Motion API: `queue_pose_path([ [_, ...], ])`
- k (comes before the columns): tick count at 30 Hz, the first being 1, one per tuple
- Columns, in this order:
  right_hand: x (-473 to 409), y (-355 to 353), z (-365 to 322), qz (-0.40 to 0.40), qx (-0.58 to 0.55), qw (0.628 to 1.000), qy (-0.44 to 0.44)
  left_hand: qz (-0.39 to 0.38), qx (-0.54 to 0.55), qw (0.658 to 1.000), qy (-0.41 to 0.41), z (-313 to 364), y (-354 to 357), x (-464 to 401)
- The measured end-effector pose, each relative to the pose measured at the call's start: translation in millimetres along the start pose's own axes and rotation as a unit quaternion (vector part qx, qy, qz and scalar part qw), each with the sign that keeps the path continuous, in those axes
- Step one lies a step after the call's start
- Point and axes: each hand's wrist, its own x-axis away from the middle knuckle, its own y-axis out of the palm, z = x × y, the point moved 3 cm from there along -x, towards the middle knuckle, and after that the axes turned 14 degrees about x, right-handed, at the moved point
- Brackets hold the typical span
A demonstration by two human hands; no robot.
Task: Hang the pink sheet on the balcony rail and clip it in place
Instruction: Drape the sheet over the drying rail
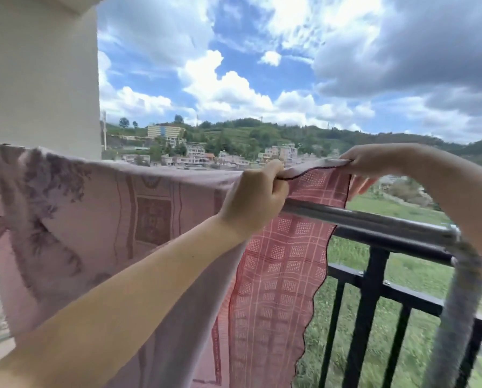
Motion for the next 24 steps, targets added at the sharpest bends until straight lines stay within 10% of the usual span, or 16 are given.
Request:
queue_pose_path([
  [7, 38, 18, 82, 0.017, -0.089, 0.996, 0.007, -0.073, 0.004, 0.997, 0.036, 58, 84, 9],
  [14, 77, 1, 93, 0.155, -0.163, 0.972, -0.072, 0.015, 0.091, 0.991, 0.099, 131, 87, 4],
  [20, 107, 33, 103, 0.011, -0.055, 0.997, -0.061, -0.083, -0.028, 0.982, 0.167, 146, 145, 50],
  [24, 124, 42, 122, 0.080, -0.127, 0.987, -0.051, -0.081, -0.066, 0.979, 0.176, 136, 163, 61],
])
